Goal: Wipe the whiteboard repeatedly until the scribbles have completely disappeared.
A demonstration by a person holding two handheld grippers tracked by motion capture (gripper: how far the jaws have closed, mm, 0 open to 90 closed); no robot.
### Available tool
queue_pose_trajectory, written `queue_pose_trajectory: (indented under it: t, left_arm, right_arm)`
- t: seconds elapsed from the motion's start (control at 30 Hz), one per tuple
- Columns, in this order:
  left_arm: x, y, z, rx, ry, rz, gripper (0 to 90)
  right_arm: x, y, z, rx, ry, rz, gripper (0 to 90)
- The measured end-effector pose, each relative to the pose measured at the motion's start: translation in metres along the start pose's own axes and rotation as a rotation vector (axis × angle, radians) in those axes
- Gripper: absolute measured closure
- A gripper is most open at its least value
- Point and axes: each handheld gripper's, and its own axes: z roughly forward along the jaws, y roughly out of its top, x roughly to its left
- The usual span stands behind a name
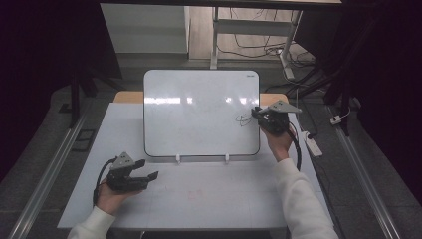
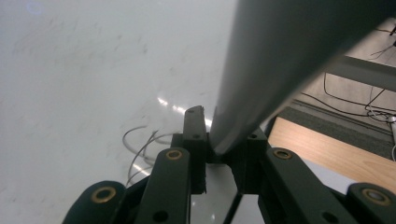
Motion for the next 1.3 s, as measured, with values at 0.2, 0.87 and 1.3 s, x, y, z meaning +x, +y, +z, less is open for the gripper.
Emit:
queue_pose_trajectory:
  t: [0.2,0.87,1.3]
  left_arm:
    - [0.001,0.0,0.002,0.008,-0.001,0.0,29.7]
    - [0.0,0.0,0.002,0.008,-0.001,0.001,29.7]
    - [0.001,0.0,0.001,0.004,0.0,-0.003,29.7]
  right_arm:
    - [0.015,-0.005,0.0,0.035,0.042,-0.078,77.7]
    - [0.014,-0.013,-0.005,0.022,0.018,-0.042,77.7]
    - [0.015,-0.017,-0.002,-0.027,0.029,0.033,77.7]
